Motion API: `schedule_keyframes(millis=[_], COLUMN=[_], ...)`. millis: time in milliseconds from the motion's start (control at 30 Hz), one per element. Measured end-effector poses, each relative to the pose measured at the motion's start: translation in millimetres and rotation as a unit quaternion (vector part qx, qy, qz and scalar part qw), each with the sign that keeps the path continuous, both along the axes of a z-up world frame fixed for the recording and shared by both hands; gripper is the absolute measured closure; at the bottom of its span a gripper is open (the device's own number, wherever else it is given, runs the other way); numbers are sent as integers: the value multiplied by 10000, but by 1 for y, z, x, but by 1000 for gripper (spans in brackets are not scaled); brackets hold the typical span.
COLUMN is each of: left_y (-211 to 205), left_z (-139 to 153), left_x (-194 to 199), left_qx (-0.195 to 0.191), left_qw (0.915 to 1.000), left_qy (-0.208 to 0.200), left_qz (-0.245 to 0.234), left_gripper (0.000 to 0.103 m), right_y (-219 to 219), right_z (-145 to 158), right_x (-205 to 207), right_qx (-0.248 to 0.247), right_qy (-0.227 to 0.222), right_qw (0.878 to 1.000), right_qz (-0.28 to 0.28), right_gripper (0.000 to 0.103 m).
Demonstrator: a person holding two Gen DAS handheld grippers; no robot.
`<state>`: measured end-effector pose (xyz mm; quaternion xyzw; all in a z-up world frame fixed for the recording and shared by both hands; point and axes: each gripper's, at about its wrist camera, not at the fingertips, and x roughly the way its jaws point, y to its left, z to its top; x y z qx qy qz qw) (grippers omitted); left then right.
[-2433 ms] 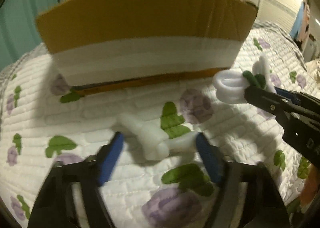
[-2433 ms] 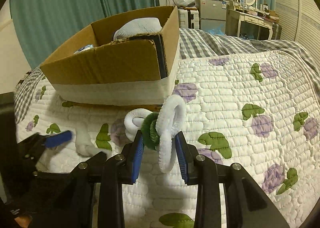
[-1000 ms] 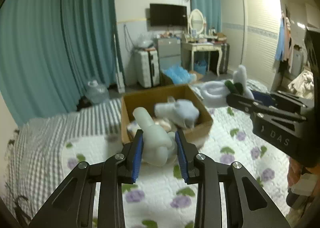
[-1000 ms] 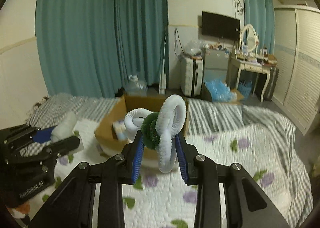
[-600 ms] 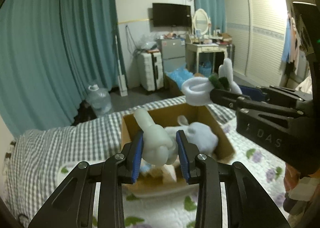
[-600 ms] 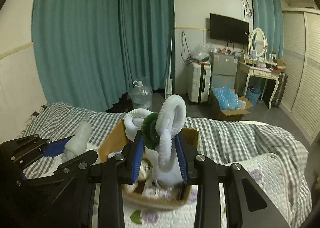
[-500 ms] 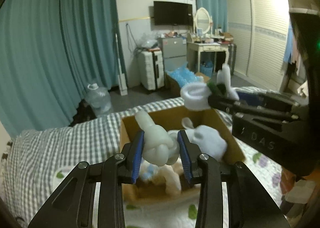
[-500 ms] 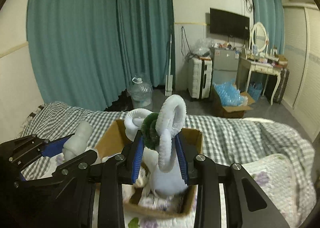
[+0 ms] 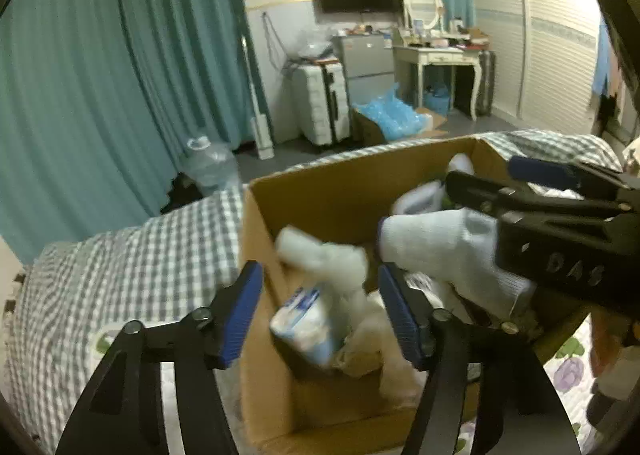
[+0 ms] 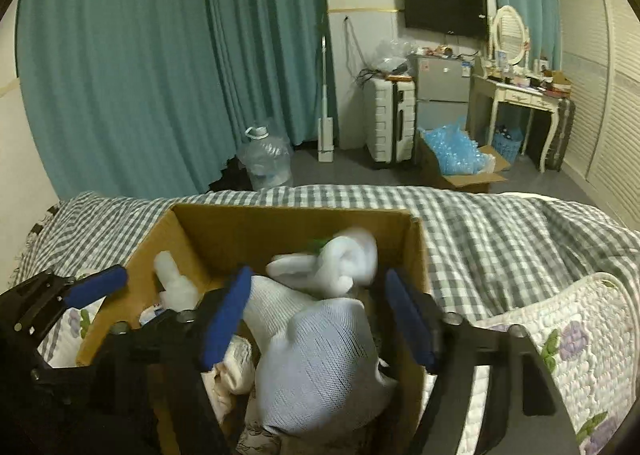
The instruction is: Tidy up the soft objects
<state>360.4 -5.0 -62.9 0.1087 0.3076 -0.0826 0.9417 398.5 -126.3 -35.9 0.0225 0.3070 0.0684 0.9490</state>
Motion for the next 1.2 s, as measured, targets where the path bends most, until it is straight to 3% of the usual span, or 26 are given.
schedule_keyframes(millis=[200, 367, 400, 467, 600, 667, 733, 933, 1200], left_y=[11, 17, 19, 22, 28, 35, 42, 47, 56], left_z=[32, 96, 111, 139, 186, 200, 204, 196, 142], left_x=[-25, -74, -88, -118, -180, -213, -242, -279, -280], left_qx=[-24, -121, -138, -212, -373, -483, -569, -682, -1065], left_qw=[9996, 9970, 9957, 9917, 9800, 9701, 9613, 9537, 9520], left_qy=[-156, -732, -893, -1250, -1938, -2361, -2672, -2877, -2789], left_qz=[217, 226, 210, 202, 240, 291, 347, 557, 668], left_gripper=[28, 28, 24, 17, 14, 7, 7, 6, 6], right_y=[-8, -12, -13, -15, -21, -23, -23, -23, -13], right_z=[39, 100, 116, 143, 194, 214, 223, 223, 183], right_x=[-32, -83, -97, -125, -186, -219, -246, -311, -325], right_qx=[-5, -107, -147, -194, -264, -350, -347, -363, -329], right_qy=[-210, -604, -749, -1003, -1494, -1768, -1934, -2289, -2587], right_qw=[9997, 9978, 9967, 9943, 9878, 9827, 9797, 9723, 9652], right_qz=[-146, -251, -265, -293, -341, -422, -405, -295, -184], right_gripper=[26, 18, 18, 18, 10, 6, 1, 0, 0])
